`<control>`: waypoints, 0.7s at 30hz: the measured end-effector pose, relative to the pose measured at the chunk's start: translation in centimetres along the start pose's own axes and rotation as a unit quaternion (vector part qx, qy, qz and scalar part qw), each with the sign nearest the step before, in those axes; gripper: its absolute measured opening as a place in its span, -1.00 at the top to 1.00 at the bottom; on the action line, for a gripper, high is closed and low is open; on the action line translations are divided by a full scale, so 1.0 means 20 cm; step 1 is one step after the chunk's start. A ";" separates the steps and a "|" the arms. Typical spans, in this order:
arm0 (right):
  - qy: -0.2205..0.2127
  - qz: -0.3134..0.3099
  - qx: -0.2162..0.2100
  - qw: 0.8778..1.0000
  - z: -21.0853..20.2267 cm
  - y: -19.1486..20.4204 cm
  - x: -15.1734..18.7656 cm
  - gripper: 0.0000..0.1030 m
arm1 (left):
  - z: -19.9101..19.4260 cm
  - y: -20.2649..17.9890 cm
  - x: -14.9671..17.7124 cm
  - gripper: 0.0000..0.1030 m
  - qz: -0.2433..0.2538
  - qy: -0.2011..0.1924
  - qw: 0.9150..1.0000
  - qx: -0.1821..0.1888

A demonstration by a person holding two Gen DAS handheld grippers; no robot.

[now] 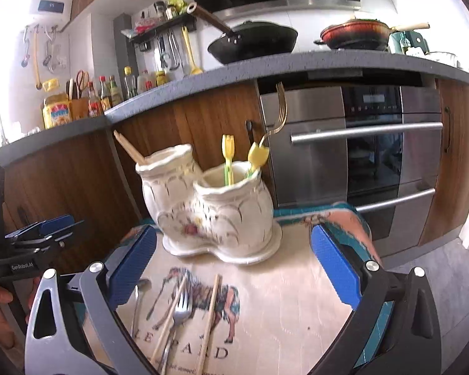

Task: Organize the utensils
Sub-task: 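Withdraw both open grippers back over the mat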

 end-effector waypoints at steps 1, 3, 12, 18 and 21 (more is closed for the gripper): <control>0.003 -0.002 0.002 1.000 0.01 0.00 0.01 -0.90 | 0.01 0.00 0.02 -0.82 -0.003 0.007 1.000 -0.001; 0.007 -0.003 0.002 1.000 0.01 0.00 0.02 -0.90 | 0.02 0.00 0.08 -0.82 -0.008 0.026 1.000 -0.003; 0.007 0.006 0.007 1.000 0.02 -0.04 0.01 -0.90 | 0.13 -0.13 0.26 -0.82 -0.008 0.104 0.994 0.012; 0.008 0.014 0.012 1.000 0.02 -0.08 0.01 -0.90 | 0.23 -0.28 0.31 -0.82 0.011 0.147 0.989 0.024; 0.009 0.020 0.012 1.000 0.01 -0.09 0.00 -0.90 | 0.29 -0.33 0.34 -0.76 0.010 0.174 0.984 0.031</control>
Point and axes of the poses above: each gripper's, at about its wrist camera, not at the fingertips, and z roughly the way its jaws point, y to its left, x to its underside, the point moved 6 cm from there along z, roughly the way its jaws point, and after that the axes turned 4 degrees about x, right-handed, at the moved point
